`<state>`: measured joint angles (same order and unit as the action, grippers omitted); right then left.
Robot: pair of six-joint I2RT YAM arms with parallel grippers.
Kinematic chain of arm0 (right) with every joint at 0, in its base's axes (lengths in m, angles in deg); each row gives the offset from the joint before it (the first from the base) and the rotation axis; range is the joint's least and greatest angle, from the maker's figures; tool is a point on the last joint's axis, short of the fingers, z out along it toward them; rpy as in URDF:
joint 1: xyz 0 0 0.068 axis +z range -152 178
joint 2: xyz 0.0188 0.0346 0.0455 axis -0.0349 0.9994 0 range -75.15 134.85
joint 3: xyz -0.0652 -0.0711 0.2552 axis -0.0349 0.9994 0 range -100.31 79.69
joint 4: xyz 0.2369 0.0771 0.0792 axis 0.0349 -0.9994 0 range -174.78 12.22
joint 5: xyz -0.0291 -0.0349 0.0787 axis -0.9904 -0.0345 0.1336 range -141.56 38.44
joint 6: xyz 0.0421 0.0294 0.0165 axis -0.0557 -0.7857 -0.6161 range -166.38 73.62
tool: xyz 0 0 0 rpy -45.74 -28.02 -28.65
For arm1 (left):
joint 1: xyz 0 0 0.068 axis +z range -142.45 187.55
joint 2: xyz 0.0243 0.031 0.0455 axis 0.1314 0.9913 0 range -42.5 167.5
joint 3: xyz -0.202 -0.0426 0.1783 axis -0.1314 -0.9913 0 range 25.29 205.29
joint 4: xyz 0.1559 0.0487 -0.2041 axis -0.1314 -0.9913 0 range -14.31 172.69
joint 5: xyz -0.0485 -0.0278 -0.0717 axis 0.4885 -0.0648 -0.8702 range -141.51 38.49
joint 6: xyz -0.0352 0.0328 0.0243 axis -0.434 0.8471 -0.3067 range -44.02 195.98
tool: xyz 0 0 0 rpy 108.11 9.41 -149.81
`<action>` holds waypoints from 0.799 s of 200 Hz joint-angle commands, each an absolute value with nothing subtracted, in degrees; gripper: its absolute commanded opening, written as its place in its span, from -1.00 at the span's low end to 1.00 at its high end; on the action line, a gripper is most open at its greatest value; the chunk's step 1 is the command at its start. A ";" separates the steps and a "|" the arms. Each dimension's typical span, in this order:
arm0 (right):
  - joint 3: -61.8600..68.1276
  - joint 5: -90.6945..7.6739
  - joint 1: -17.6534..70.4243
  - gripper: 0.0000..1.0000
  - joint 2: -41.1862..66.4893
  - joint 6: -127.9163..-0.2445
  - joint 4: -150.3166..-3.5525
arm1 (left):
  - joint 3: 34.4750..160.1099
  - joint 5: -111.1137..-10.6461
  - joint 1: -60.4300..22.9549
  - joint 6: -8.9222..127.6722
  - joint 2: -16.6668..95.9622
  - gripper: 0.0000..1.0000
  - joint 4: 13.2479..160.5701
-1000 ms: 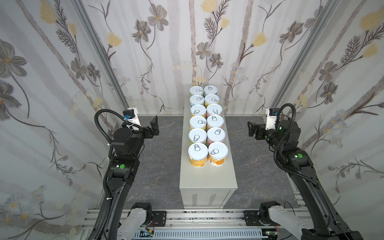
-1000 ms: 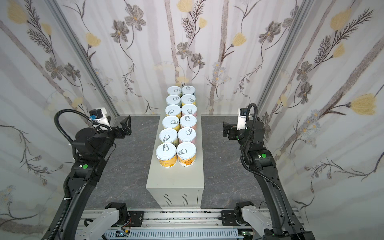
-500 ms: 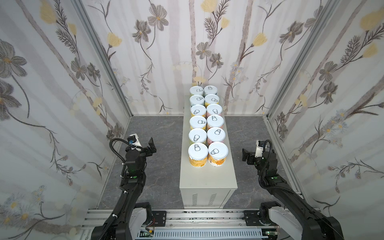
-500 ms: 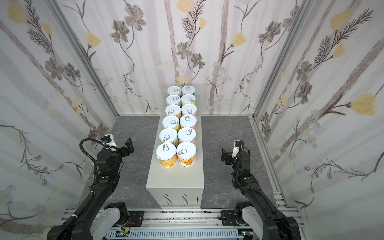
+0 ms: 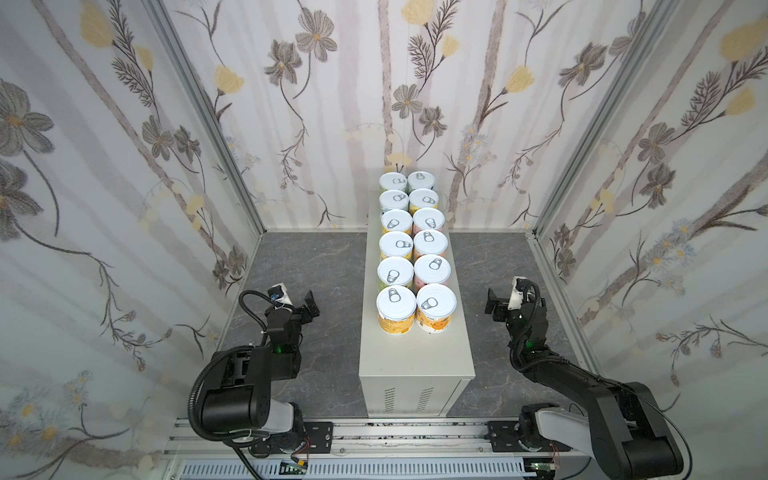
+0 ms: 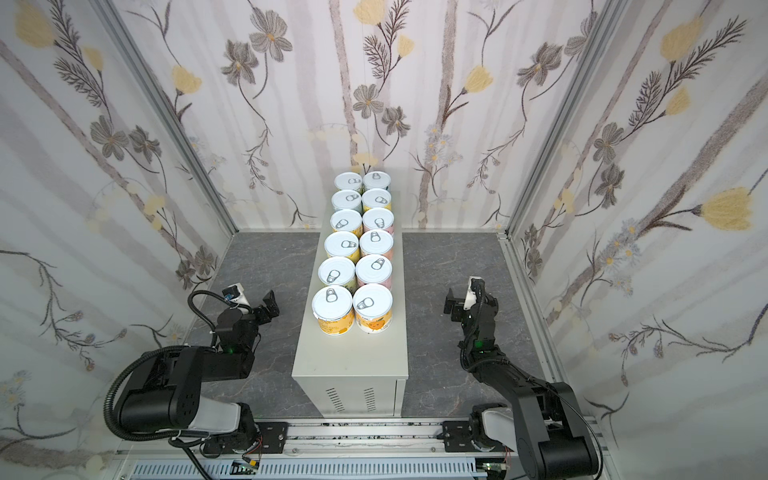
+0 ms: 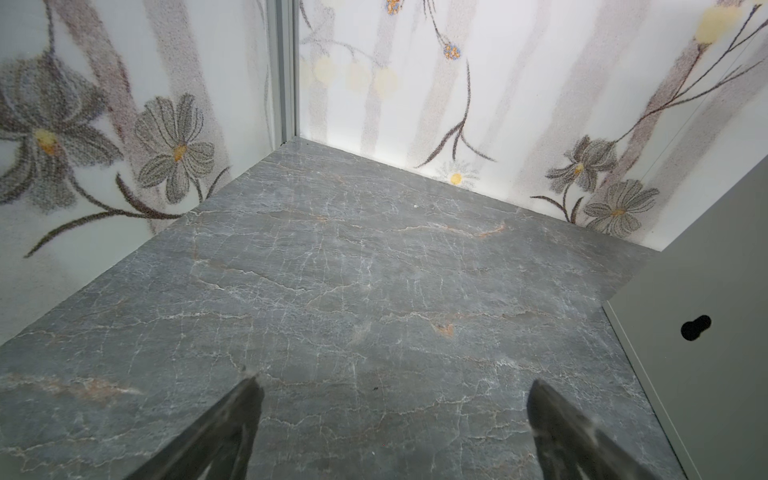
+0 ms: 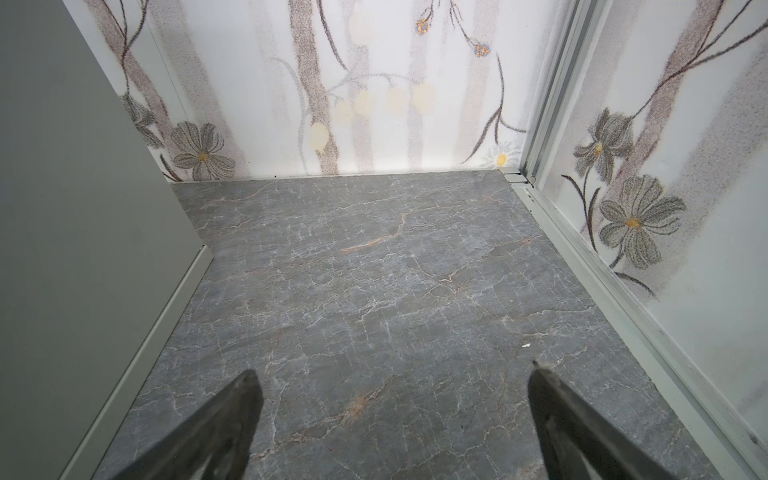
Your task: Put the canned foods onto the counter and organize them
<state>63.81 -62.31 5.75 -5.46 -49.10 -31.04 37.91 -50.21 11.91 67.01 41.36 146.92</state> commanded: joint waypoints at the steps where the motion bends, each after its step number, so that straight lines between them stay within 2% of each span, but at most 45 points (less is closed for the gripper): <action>1: 62.72 -64.28 5.74 0.99 -3.52 -46.32 -24.99 | 38.11 -50.42 11.76 67.10 42.19 1.00 155.46; 50: 66.57 -65.72 4.80 0.99 -0.16 -44.98 -14.92 | 36.05 -53.69 11.29 68.92 43.85 1.00 160.86; 72: 68.31 -65.16 4.08 0.99 2.90 -45.59 -9.41 | 34.54 -52.28 10.62 69.14 49.83 1.00 170.55; 83: 68.37 -65.28 3.98 0.99 4.34 -45.59 -7.90 | 35.83 -51.66 10.27 69.14 47.61 1.00 164.01; 99: 68.29 -65.45 3.74 0.99 5.92 -46.00 -7.24 | 36.53 -52.80 10.25 69.74 48.50 1.00 164.17; 127: 70.24 -64.69 1.67 0.99 11.72 -48.08 2.37 | 37.28 -51.32 9.68 70.12 48.43 1.00 163.01; 145: 67.62 -61.96 0.10 0.99 10.80 -49.33 -4.79 | 38.37 -49.64 8.72 70.80 48.40 1.00 160.90; 160: 68.05 -61.34 -0.19 0.99 11.36 -49.46 -2.92 | 39.08 -47.67 7.53 71.82 48.37 1.00 159.29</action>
<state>68.51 -63.88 0.31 10.89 -47.90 -6.59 37.89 -50.84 8.68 69.98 48.42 160.77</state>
